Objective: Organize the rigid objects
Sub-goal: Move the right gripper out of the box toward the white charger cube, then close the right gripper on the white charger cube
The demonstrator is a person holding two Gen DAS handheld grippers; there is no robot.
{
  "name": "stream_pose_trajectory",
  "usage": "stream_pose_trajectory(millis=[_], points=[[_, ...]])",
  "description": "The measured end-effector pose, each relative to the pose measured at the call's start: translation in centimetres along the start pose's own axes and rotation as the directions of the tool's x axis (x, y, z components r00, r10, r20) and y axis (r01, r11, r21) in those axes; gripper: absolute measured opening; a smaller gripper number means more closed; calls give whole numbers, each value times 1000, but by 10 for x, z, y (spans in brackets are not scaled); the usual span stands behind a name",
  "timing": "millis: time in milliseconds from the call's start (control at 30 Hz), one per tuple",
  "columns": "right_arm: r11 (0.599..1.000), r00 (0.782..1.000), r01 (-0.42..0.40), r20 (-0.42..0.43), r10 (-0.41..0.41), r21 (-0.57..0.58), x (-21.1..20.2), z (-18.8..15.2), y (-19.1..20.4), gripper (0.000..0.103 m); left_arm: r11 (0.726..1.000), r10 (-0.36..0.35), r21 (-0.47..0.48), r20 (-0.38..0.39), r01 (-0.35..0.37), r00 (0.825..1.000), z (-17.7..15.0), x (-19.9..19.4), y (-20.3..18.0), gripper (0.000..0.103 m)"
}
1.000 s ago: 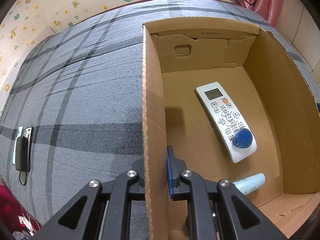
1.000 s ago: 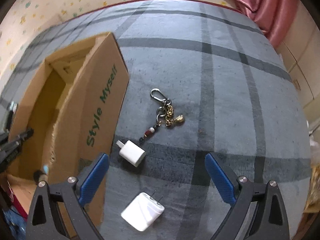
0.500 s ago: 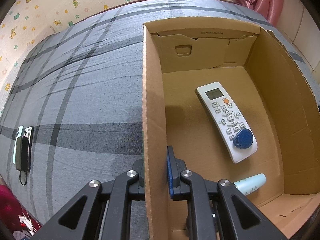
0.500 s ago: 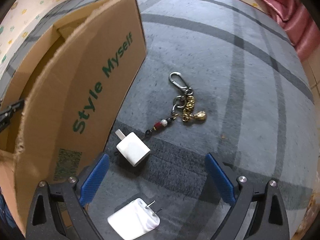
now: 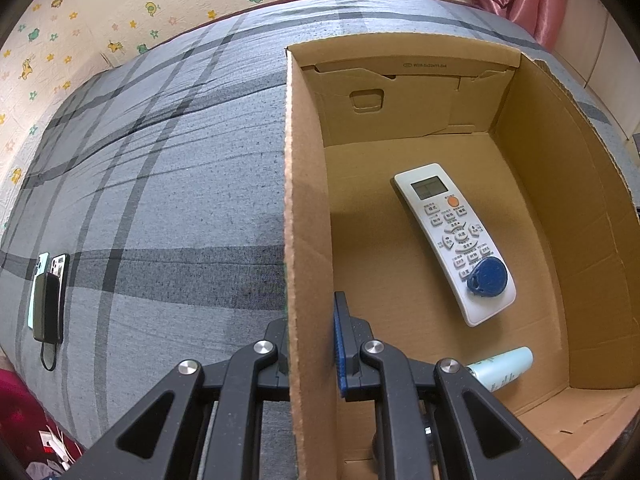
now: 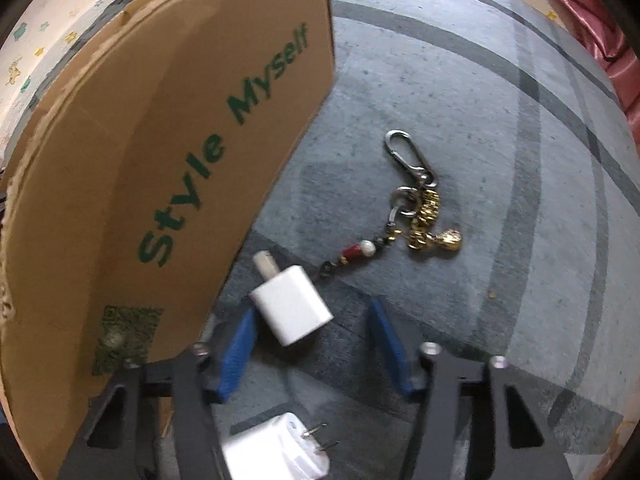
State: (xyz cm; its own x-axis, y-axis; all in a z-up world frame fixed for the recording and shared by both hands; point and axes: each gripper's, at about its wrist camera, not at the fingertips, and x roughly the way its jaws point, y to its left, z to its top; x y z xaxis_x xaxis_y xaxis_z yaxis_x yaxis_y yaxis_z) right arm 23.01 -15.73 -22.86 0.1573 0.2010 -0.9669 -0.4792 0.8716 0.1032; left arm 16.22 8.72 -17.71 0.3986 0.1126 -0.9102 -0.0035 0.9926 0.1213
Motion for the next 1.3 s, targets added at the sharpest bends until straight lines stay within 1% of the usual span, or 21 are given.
stream_pose_trajectory(millis=[33, 67, 167, 233, 367, 567, 800, 1167, 1300], points=[[1000, 1000, -10, 2, 10, -4, 0, 1, 3, 33, 1000, -1, 0, -1, 1, 1000, 0, 0, 0, 13], [1000, 1000, -11, 2, 12, -5, 0, 1, 4, 31, 1000, -1, -1, -1, 1, 1000, 0, 0, 0, 13], [1000, 1000, 1, 5, -1, -1, 0, 1, 7, 30, 1000, -2, -3, 0, 2, 1000, -1, 1, 1, 13], [1000, 999, 31, 8, -31, 1, -2, -3, 15, 30, 1000, -2, -3, 1, 2, 1000, -1, 1, 1, 13], [997, 998, 65, 6, -66, 42, -8, -4, 18, 30, 1000, -4, -4, 2, 4, 1000, -1, 1, 2, 13], [991, 997, 80, 3, -81, 108, -22, -13, 21, 30, 1000, -5, -3, 1, 5, 1000, 0, 1, 2, 13], [979, 993, 113, 9, -116, 172, -34, -20, 24, 30, 1000, -5, -2, 2, 5, 1000, 0, 1, 2, 13], [955, 991, 122, 23, -133, 272, -67, -40, 21, 30, 1000, -13, -10, 0, 13, 1000, 1, 1, 3, 13], [945, 990, 128, 23, -142, 300, -71, -44, 18, 30, 1000, -13, -10, -1, 13, 1000, 1, 1, 3, 13]])
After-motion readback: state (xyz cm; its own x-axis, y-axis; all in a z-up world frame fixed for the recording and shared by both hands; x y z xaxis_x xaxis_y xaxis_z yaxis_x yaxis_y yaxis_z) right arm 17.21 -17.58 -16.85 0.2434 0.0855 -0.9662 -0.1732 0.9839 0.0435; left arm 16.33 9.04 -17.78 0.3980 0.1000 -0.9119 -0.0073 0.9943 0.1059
